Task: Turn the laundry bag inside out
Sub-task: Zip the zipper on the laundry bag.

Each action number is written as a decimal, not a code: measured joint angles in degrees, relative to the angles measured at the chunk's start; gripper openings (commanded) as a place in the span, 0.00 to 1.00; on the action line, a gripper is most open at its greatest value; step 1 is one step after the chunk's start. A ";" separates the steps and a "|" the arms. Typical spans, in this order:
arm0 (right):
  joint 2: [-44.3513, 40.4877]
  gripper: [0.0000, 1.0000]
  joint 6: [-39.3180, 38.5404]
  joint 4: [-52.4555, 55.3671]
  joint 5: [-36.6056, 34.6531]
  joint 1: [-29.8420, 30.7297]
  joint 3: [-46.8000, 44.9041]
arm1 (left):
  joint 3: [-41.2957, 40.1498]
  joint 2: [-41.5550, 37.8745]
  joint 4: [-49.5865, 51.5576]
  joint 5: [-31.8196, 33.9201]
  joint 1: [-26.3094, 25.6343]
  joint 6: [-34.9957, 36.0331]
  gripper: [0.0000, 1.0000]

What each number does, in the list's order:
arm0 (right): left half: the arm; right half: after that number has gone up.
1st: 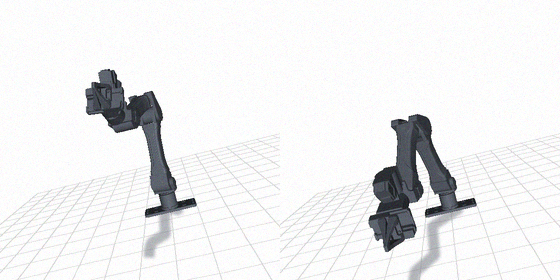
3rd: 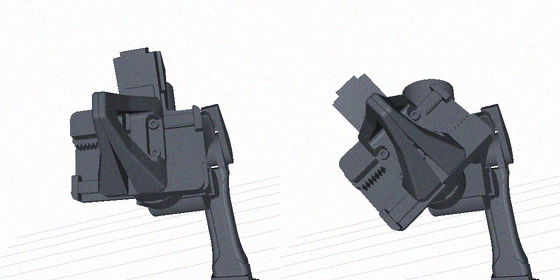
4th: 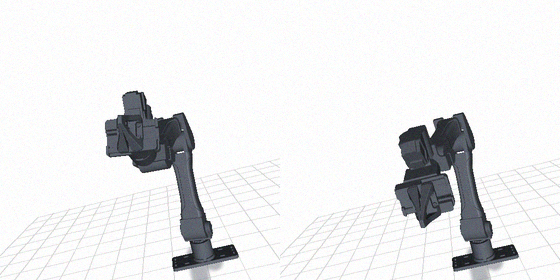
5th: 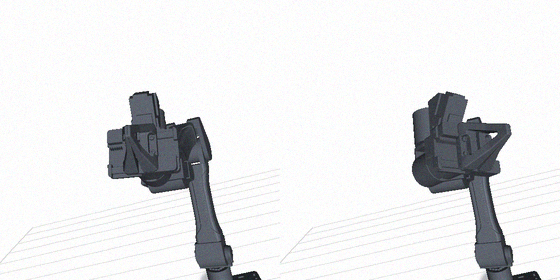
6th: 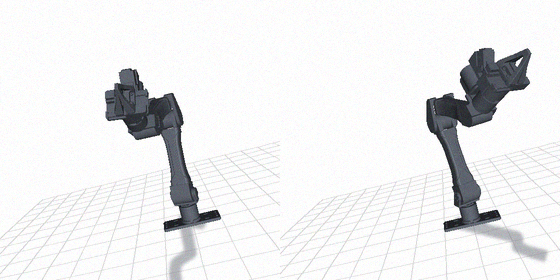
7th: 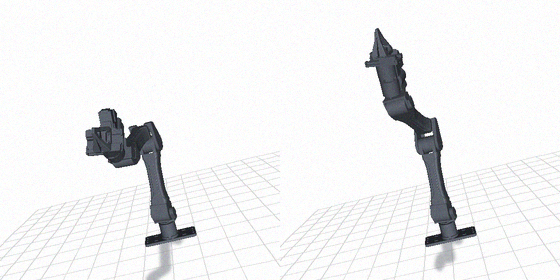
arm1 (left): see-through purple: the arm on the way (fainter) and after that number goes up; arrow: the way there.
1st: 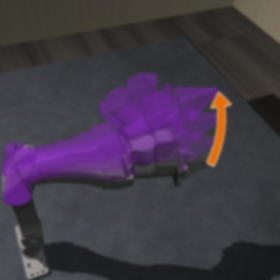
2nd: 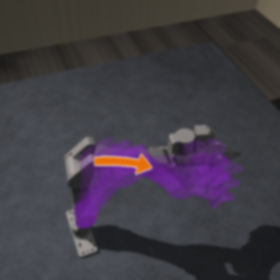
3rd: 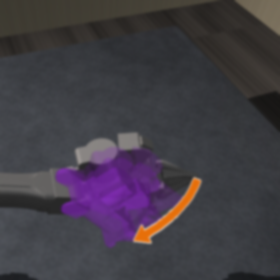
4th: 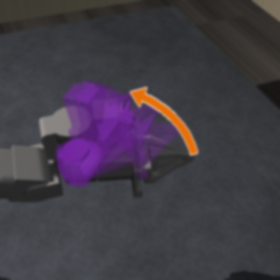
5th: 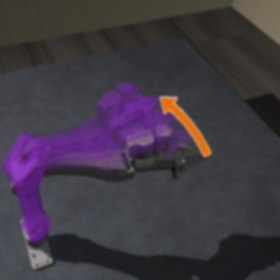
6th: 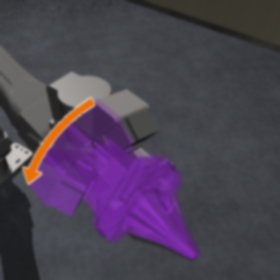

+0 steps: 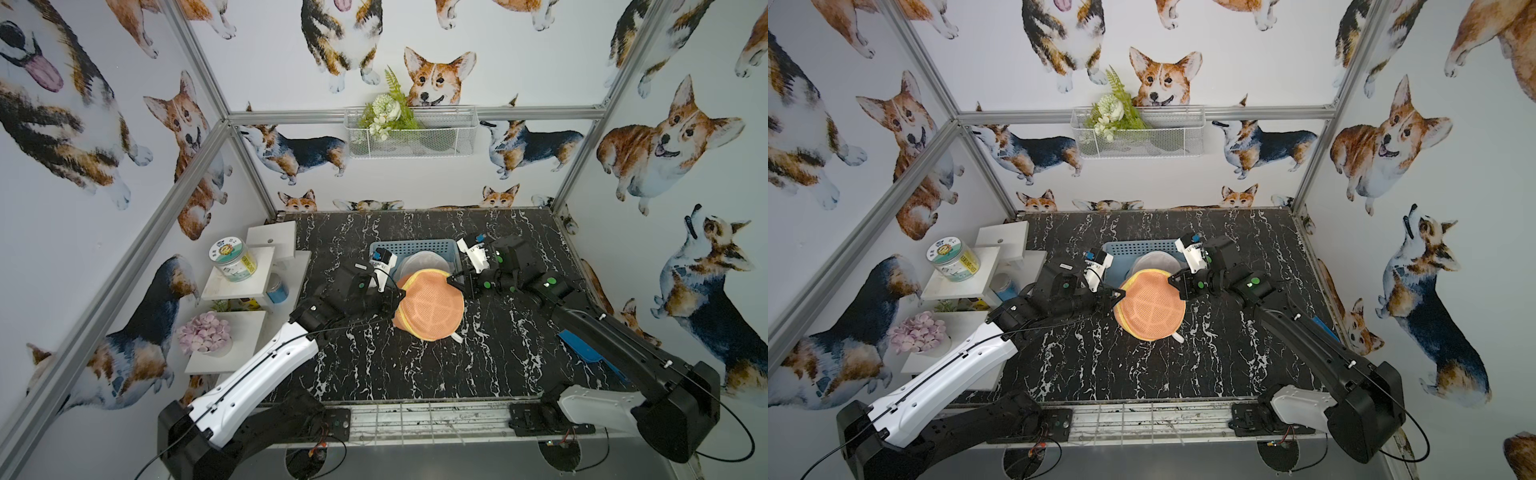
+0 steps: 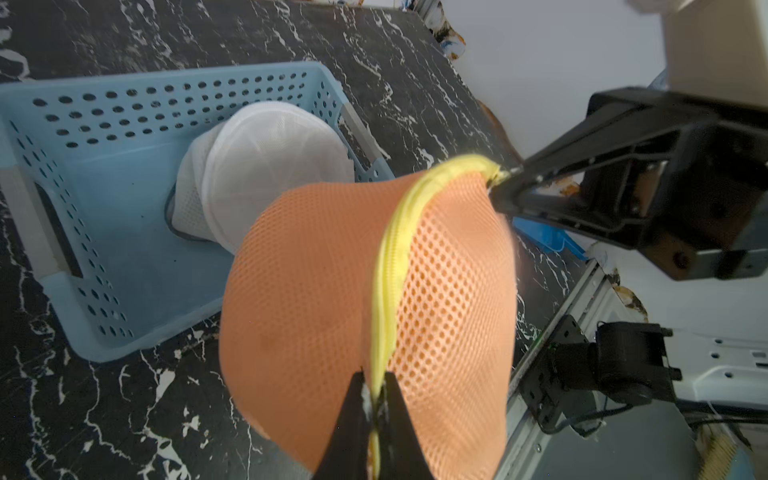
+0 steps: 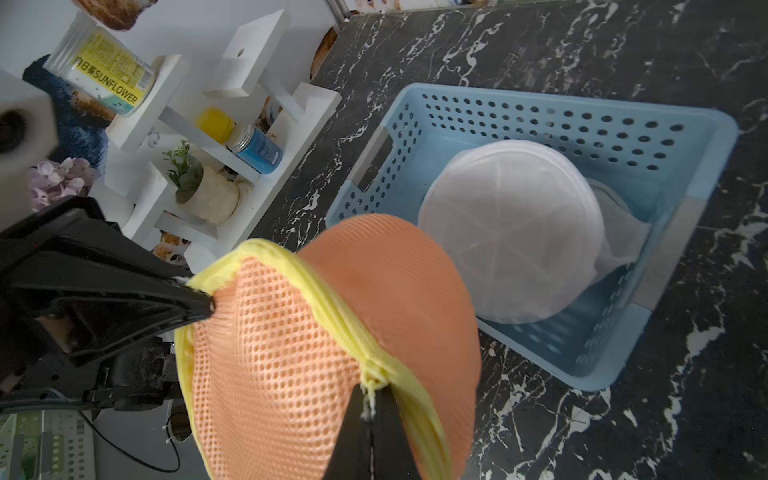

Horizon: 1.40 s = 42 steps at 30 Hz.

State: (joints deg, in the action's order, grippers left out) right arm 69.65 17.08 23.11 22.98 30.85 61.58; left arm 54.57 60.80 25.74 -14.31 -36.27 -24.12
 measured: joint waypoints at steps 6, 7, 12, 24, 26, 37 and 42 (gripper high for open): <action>2.82 0.00 -1.53 0.55 0.94 3.30 0.74 | 3.13 -3.34 4.50 0.52 0.22 0.35 0.75; 3.21 0.00 -2.14 1.07 1.22 3.32 1.05 | 3.91 -3.65 4.44 0.59 0.20 0.72 0.75; 4.76 0.00 -5.68 3.41 1.68 3.30 3.50 | 5.31 -4.39 3.89 0.63 -0.20 2.45 0.78; 7.21 0.00 -9.75 6.49 2.58 3.39 6.27 | 4.85 -9.01 2.97 7.02 -0.20 2.67 0.86; 7.28 0.00 -10.10 6.88 3.21 3.39 6.27 | 4.22 -8.63 1.90 5.70 -0.24 2.51 0.85; 7.63 0.00 -10.05 7.52 4.68 5.46 6.69 | 1.73 1.92 -2.97 0.00 -4.39 1.88 0.82; 7.50 0.00 -9.20 6.78 5.60 6.71 6.60 | 1.53 3.17 -3.23 0.26 -5.44 1.92 0.78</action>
State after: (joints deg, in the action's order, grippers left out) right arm 77.14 7.88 29.89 28.58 37.56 68.18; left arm 56.10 63.96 22.50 -14.04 -41.71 -22.20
